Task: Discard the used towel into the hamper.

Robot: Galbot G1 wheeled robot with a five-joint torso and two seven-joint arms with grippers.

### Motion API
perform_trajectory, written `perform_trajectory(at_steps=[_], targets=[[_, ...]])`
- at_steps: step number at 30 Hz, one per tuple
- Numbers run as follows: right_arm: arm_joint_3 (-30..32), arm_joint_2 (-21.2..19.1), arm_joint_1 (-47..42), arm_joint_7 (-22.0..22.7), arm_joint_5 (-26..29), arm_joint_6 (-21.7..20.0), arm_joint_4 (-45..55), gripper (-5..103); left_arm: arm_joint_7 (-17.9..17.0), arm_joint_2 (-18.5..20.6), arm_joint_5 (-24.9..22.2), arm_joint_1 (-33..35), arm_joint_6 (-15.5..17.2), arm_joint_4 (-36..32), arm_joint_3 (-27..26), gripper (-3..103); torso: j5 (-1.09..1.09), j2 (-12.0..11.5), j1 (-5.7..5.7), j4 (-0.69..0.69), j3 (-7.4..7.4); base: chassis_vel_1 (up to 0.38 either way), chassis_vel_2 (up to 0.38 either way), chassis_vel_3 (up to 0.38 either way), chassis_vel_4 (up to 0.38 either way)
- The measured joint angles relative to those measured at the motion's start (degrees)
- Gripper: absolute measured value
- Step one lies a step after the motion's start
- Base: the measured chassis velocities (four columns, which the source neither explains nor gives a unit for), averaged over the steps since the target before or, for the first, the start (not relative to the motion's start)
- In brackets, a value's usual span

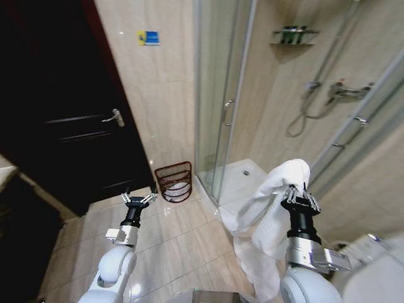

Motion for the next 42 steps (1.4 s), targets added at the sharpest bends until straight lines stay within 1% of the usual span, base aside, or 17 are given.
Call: perform_trajectory(at_steps=[2, 6, 10, 15, 16, 17, 18, 20, 22, 23, 24, 27, 30, 34, 42], targets=[[0.0, 0.01, 0.03, 0.14, -0.27, 0.12, -0.01, 11, 0.59, -0.19, 0.01, 0.34, -0.72, -0.3, 0.14, 100, 0.01, 0.0, 0.0, -0.04, 0.0, 0.051, 0.058, 0.022, 0.029], [-0.13, 0.0, -0.08, 0.15, -0.76, 0.79, -0.02, 11, 0.82, -0.47, 0.24, 0.52, -0.81, -0.79, 0.3, 100, 0.02, 0.0, 0.01, -0.07, 0.0, 0.022, 0.022, -0.014, -0.024], [0.01, -0.3, 0.22, 0.14, -1.33, 1.78, -0.03, 11, 0.84, -0.63, 0.57, 0.57, -0.79, -1.04, 0.39, 100, 0.02, 0.0, 0.01, -0.04, 0.0, 0.114, 0.091, -0.083, -0.134], [0.06, -0.52, 0.27, 0.15, -1.24, 1.84, -0.05, 11, 0.84, -0.8, 0.98, 0.63, -0.67, -1.06, 0.48, 100, 0.01, 0.0, -0.01, -0.04, 0.0, 0.214, 0.162, -0.164, -0.158], [0.08, -0.58, 0.34, 0.16, -1.2, 1.86, -0.05, 11, 0.83, -0.82, 1.01, 0.61, -0.54, -1.08, 0.49, 100, 0.03, 0.0, -0.01, -0.03, 0.0, 0.232, 0.195, -0.219, -0.2], [0.07, -0.59, 0.42, 0.17, -1.15, 1.86, -0.06, 11, 0.81, -0.83, 1.01, 0.54, -0.28, -1.08, 0.5, 100, -0.02, 0.0, 0.0, -0.04, 0.0, 0.232, 0.219, -0.275, -0.2], [0.07, -0.59, 0.42, 0.17, -1.15, 1.86, -0.06, 11, 0.81, -0.83, 1.01, 0.54, -0.28, -1.08, 0.5, 100, -0.02, 0.0, 0.0, -0.04, 0.0, 0.232, 0.219, -0.275, -0.2], [0.04, -0.58, 0.79, 0.17, -0.94, 1.86, -0.06, 11, 0.78, -0.82, 0.95, 0.47, 0.96, -1.27, 0.5, 100, 0.03, 0.0, -0.01, -0.04, 0.0, 0.242, 0.257, -0.275, -0.244], [0.01, -0.58, 1.04, 0.16, -0.66, 1.86, -0.08, 11, 0.77, -0.79, 0.88, 0.45, 1.45, -1.34, 0.5, 100, 0.01, 0.0, 0.01, -0.04, 0.01, 0.228, 0.239, -0.265, -0.235], [-0.01, -0.58, 1.28, 0.17, -0.37, 1.86, -0.08, 11, 0.76, -0.75, 0.84, 0.41, 1.81, -1.35, 0.51, 100, -0.02, 0.0, 0.0, -0.06, 0.0, 0.216, 0.239, -0.265, -0.188], [-0.01, -0.59, 1.73, 0.19, 0.01, 1.86, -0.11, 11, 0.75, -0.69, 0.84, 0.35, 2.19, -1.38, 0.49, 100, -0.01, 0.0, 0.0, -0.04, -0.01, 0.18, 0.197, -0.2, -0.161], [0.02, -0.69, 2.04, 0.19, 0.46, 1.85, -0.27, 11, 0.75, -0.62, 0.84, 0.29, 2.49, -1.34, 0.5, 100, -0.02, 0.0, 0.0, -0.03, 0.0, 0.16, 0.082, -0.095, -0.127], [0.04, -0.79, 2.11, 0.07, 0.58, 1.84, -0.44, 11, 0.75, -0.6, 0.87, 0.27, 2.52, -1.08, 0.58, 100, -0.01, 0.0, 0.01, -0.01, 0.0, 0.043, 0.06, 0.041, -0.021], [0.01, -0.72, 2.11, -0.3, 0.55, 1.85, -0.69, 11, 0.76, -0.5, 0.9, 0.27, 2.32, -0.74, 0.66, 100, 0.01, 0.0, 0.01, -0.06, 0.01, -0.026, 0.003, 0.094, 0.069], [-0.35, -0.4, 2.16, -0.4, 0.08, 1.84, -0.73, 11, 0.72, 0.06, 0.41, 0.26, 1.38, -0.46, 0.39, 100, 0.01, 0.0, 0.0, -0.05, 0.0, 0.056, 0.029, 0.082, 0.098]])
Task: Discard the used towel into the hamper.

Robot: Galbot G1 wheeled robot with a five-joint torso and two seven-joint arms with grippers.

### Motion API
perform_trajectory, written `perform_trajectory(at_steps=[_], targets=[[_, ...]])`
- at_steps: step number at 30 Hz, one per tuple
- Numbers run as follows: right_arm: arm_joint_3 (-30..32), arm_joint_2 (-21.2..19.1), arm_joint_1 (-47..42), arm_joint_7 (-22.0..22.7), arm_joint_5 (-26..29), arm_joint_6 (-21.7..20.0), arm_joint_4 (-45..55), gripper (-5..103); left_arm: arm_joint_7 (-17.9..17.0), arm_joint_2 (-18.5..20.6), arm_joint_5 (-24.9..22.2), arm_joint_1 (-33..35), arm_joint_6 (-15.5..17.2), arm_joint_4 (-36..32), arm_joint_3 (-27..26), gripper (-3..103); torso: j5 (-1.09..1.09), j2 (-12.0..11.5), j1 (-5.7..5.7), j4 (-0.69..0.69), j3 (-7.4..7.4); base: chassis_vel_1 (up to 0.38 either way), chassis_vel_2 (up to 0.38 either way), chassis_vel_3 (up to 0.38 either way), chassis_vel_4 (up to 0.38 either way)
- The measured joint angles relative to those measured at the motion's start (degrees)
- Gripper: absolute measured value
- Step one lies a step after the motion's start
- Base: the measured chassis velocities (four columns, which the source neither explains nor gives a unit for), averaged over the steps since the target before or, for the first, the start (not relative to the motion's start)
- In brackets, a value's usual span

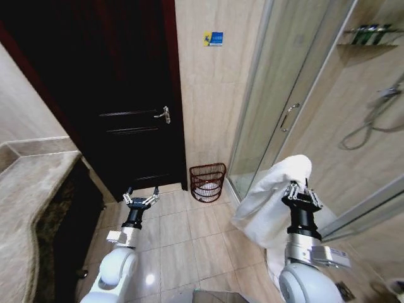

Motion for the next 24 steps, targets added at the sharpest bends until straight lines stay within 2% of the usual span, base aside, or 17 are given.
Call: perform_trajectory(at_steps=[7, 15, 20, 24], targets=[[-0.1, 0.14, -0.04, 0.02, -0.38, -0.36, 0.2, 11, -0.02, 0.28, -0.38, -0.23, -0.61, 0.59, 0.04, 100, -0.01, 0.0, 0.0, 0.03, 0.0, 0.105, 0.11, 0.074, 0.077], [0.01, 0.07, 0.82, 0.02, -0.37, -0.67, -0.12, 11, -0.07, 0.44, -0.3, -0.85, 0.34, 0.78, 0.21, 100, 0.0, 0.04, 0.02, 0.01, 0.02, 0.017, 0.024, 0.03, 0.021], [0.08, -0.03, 1.09, -0.01, -0.33, -0.69, -0.71, 11, -0.07, 0.23, 0.01, -1.12, 0.68, 1.0, 0.53, 100, 0.0, 1.24, 0.57, 0.01, 0.66, 0.0, 0.0, 0.0, 0.0], [0.05, -0.12, 1.51, -0.08, -0.26, -0.66, -1.15, 11, -0.23, 0.08, 0.12, -1.25, -0.3, 1.48, 0.65, 100, 0.0, 2.43, 1.1, 0.01, 1.3, 0.0, 0.0, 0.0, 0.0]])
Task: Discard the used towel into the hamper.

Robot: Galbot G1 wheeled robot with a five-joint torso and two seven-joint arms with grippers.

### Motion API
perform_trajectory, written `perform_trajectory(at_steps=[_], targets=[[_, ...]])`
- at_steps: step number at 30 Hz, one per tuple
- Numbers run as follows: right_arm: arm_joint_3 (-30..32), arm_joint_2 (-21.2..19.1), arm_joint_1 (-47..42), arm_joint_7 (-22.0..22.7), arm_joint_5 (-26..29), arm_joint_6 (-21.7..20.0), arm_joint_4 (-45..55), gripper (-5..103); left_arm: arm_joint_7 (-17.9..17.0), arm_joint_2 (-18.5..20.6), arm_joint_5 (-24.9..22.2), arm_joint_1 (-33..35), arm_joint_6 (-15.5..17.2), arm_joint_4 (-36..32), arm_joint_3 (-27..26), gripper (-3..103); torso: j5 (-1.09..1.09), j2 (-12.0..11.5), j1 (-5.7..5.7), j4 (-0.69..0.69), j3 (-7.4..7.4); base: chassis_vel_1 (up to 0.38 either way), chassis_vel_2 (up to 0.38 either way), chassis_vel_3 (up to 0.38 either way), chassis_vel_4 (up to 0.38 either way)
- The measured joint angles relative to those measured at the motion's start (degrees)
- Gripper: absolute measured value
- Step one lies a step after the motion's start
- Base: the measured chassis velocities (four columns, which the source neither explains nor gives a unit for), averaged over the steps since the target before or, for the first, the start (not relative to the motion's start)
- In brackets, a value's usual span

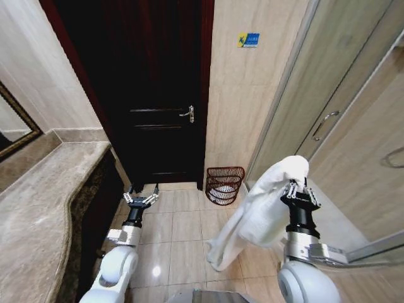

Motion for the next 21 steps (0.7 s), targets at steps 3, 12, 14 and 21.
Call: perform_trajectory(at_steps=[3, 12, 14, 21], targets=[[-0.01, -0.15, 0.41, 0.0, 0.17, 0.01, -0.33, 11, -0.19, -0.04, -0.03, -0.07, -0.4, 0.08, 0.01, 100, 0.0, 0.3, 0.14, 0.0, 0.17, 0.0, 0.0, 0.0, 0.0], [0.63, -0.75, 2.07, -0.52, 1.93, 0.19, -1.38, 11, -0.05, -0.39, 0.37, 0.18, -0.33, -0.35, -0.19, 100, 0.0, 0.47, 0.21, 0.0, 0.27, 0.0, 0.0, 0.0, 0.0], [0.63, -0.8, 2.08, -0.74, 1.93, 0.53, -1.57, 11, 0.03, -0.59, 0.73, 0.23, -0.25, -0.57, -0.2, 100, 0.0, 0.46, 0.21, 0.0, 0.26, 0.0, 0.0, 0.0, 0.0], [0.69, -1.06, 2.26, -1.32, 1.96, 0.86, -1.78, 11, 0.41, -1.08, 1.0, 0.56, 0.96, -2.35, -0.13, 100, 0.01, 0.39, 0.19, 0.0, 0.23, -0.026, 0.013, 0.018, -0.015]])
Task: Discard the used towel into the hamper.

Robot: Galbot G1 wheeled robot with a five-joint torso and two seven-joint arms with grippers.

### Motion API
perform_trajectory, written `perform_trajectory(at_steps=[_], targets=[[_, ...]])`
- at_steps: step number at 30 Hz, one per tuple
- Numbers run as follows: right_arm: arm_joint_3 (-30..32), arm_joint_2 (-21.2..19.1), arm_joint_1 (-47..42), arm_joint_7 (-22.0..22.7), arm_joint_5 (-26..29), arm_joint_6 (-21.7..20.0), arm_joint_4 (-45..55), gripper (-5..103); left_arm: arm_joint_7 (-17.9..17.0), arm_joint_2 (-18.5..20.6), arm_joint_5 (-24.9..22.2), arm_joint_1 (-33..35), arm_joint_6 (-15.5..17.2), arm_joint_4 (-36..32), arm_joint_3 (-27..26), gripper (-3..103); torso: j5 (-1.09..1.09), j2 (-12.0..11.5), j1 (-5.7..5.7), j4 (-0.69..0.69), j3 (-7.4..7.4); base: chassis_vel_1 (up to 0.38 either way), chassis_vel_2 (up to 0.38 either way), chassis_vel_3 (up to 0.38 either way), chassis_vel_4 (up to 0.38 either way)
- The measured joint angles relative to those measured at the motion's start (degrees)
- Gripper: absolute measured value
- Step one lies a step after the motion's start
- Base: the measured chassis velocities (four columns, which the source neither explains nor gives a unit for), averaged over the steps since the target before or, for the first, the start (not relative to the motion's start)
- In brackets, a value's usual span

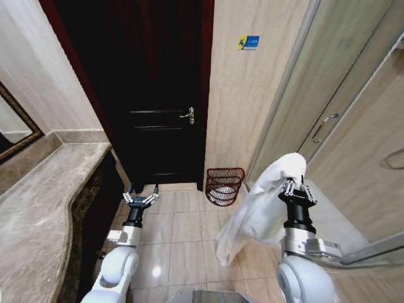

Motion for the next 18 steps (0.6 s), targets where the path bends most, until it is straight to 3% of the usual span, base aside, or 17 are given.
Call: perform_trajectory(at_steps=[18], targets=[[0.26, -0.66, 1.11, -1.01, 1.44, 0.65, -1.24, 11, 0.07, -0.92, 1.06, 0.22, 0.59, -0.7, -0.07, 100, 0.0, -0.11, -0.08, 0.0, -0.07, -0.02, 0.022, 0.022, -0.019]])
